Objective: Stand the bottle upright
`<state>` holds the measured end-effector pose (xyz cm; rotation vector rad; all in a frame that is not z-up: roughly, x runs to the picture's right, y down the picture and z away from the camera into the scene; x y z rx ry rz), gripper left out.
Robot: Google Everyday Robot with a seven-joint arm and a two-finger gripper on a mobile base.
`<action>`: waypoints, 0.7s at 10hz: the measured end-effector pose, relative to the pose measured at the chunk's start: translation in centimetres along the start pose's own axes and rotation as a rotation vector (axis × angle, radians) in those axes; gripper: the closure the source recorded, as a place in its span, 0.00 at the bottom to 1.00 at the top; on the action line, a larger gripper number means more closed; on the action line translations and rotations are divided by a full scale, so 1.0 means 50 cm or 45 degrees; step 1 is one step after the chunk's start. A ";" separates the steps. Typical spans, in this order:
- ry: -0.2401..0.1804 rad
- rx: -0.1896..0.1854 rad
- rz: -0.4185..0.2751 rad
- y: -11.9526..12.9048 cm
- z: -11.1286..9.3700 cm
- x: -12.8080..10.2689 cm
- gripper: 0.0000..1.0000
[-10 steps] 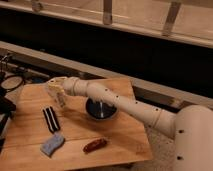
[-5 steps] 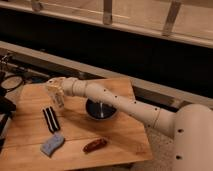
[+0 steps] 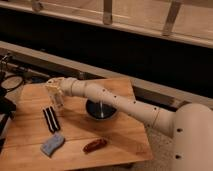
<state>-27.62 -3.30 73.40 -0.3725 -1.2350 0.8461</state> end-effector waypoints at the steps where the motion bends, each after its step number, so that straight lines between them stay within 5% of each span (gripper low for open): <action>1: 0.001 0.004 0.001 -0.001 -0.001 0.000 0.94; 7: 0.057 0.115 0.075 -0.037 -0.065 0.073 0.94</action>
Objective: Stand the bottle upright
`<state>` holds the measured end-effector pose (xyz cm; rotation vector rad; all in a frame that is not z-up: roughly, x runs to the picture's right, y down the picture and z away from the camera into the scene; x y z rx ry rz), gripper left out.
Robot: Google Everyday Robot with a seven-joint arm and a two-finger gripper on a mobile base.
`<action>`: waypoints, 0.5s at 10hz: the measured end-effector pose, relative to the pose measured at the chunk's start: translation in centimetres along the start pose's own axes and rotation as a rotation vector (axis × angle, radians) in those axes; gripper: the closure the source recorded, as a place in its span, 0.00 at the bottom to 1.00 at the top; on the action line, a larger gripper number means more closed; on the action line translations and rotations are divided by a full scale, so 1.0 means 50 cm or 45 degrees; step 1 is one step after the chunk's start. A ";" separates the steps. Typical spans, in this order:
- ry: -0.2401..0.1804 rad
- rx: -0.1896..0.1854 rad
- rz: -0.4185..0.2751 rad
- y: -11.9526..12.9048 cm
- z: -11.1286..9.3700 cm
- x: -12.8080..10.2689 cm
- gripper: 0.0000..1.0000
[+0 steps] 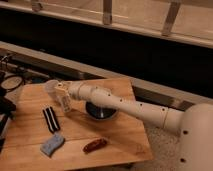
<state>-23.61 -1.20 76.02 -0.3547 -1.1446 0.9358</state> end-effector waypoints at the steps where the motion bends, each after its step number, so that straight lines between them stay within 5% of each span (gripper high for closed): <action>1: 0.006 0.018 0.007 -0.008 -0.008 0.007 0.94; 3: 0.011 0.035 0.011 -0.014 -0.014 0.013 0.85; 5: 0.011 0.048 0.020 -0.014 -0.014 0.016 0.64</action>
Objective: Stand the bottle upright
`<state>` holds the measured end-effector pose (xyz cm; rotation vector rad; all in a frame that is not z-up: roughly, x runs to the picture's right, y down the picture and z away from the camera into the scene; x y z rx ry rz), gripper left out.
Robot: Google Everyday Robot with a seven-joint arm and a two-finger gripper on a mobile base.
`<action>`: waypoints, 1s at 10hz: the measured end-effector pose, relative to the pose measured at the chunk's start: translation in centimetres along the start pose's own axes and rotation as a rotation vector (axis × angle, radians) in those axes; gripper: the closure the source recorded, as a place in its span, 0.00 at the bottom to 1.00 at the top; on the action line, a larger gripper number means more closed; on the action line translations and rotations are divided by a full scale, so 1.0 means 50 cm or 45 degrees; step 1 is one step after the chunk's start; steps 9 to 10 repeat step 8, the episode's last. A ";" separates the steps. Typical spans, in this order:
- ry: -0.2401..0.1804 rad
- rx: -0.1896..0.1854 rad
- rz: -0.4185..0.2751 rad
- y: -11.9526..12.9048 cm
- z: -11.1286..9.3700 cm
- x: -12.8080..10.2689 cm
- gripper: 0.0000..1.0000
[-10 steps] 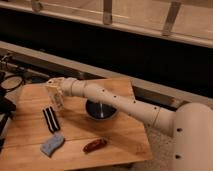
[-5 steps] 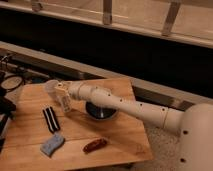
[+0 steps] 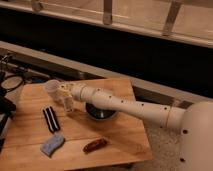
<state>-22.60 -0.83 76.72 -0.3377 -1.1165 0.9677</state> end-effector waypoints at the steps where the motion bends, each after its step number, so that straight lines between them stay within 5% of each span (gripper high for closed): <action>1: -0.001 0.018 0.009 -0.005 -0.004 0.002 0.53; 4: 0.001 -0.009 -0.001 0.010 0.007 0.002 0.23; 10: 0.002 -0.012 0.004 0.014 0.008 0.005 0.23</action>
